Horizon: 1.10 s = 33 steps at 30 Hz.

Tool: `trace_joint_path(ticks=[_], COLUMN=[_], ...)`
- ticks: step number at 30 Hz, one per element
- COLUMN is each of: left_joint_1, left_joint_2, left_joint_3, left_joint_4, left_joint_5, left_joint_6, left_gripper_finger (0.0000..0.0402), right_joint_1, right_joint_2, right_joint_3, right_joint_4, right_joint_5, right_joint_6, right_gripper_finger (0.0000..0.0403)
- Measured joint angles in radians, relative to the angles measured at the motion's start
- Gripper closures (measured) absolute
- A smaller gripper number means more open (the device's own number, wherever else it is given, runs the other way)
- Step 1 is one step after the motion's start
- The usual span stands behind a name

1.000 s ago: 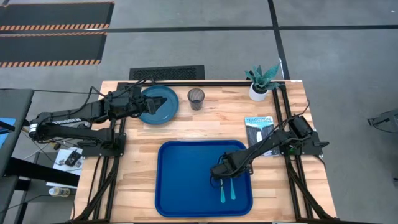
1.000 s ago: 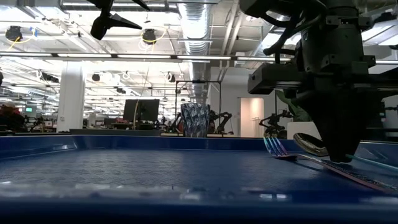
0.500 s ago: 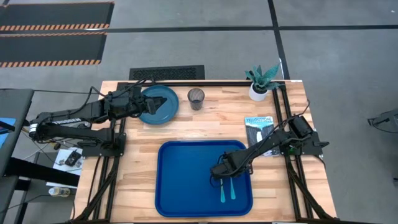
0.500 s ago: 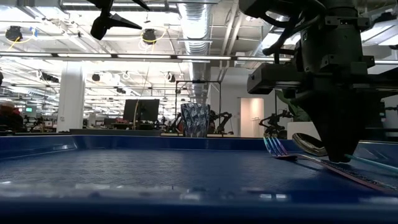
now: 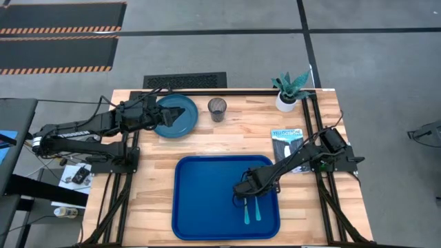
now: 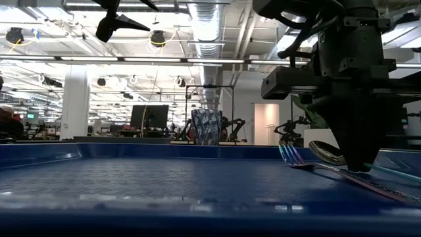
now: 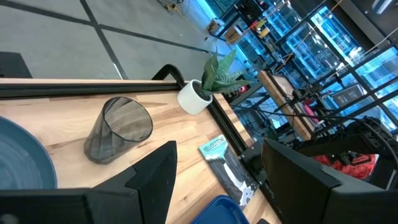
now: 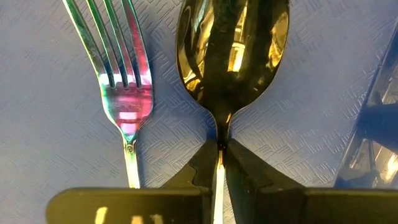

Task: Pick and place plate/cup/fork/spoon on tray
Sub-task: Put the blue spoon on the blue tray to the right of the purple fork, then put the blue cup to the top left of the blue tray

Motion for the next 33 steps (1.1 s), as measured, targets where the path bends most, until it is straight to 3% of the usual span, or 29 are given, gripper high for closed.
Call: trace_joint_path(ticks=[19, 33], left_joint_1=[0.0, 0.0], left_joint_2=[0.0, 0.0], left_joint_3=[0.0, 0.0], left_joint_4=[0.0, 0.0], left_joint_5=[0.0, 0.0], left_joint_6=[0.001, 0.001], left_gripper_finger=[0.0179, 0.0179], right_joint_1=[0.0, 0.003], right_joint_2=[0.0, 0.0], right_joint_3=[0.0, 0.0], right_joint_4=[0.026, 0.024], right_joint_5=[-0.001, -0.016], right_joint_6=[0.008, 0.028], right_gripper_finger=[0.0351, 0.0277])
